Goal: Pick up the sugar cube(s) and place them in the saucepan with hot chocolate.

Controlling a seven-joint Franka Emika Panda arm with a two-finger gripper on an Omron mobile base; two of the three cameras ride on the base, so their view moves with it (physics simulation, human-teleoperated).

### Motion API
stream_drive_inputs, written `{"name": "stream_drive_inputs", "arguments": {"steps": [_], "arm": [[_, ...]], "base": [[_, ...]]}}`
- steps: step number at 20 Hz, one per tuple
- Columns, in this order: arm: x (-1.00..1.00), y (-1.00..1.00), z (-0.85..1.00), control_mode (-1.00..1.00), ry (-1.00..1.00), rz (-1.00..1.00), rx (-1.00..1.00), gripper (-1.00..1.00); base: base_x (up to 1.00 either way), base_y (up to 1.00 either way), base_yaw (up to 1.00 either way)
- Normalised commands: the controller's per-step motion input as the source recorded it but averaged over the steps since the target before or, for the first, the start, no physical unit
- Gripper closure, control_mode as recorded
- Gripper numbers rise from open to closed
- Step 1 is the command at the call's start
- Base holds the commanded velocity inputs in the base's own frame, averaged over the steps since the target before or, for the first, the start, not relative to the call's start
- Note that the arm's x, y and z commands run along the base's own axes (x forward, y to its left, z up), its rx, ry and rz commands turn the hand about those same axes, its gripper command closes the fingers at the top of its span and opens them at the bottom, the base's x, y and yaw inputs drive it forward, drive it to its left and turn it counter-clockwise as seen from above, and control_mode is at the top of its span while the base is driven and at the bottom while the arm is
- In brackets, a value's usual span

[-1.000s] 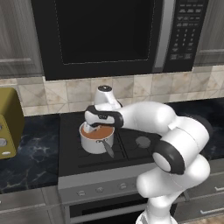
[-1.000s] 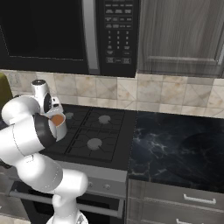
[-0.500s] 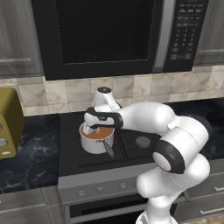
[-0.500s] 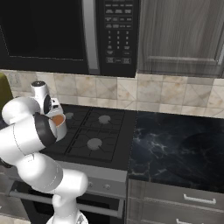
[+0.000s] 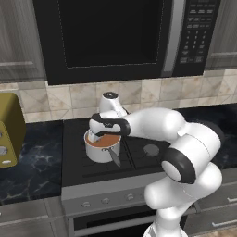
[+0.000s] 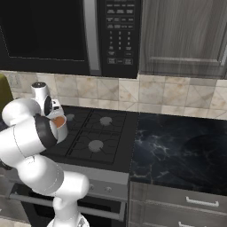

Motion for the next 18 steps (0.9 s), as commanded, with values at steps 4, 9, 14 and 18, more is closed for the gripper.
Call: {"name": "stream_drive_inputs", "arguments": {"steps": [4, 9, 14, 18], "arm": [[-0.43, -0.24, 0.16, -1.00, -0.02, 0.00, 0.04, -1.00], [-0.71, -0.35, 0.34, -1.00, -0.10, -0.03, 0.07, -1.00], [-0.81, -0.39, 0.47, -1.00, -0.12, -0.04, 0.09, -1.00], [-0.66, -0.47, 0.44, -1.00, -0.08, -0.01, 0.10, -1.00]], "base": [[0.00, 0.00, 0.00], [0.00, 0.00, 0.00], [0.00, 0.00, 0.00], [0.00, 0.00, 0.00]]}}
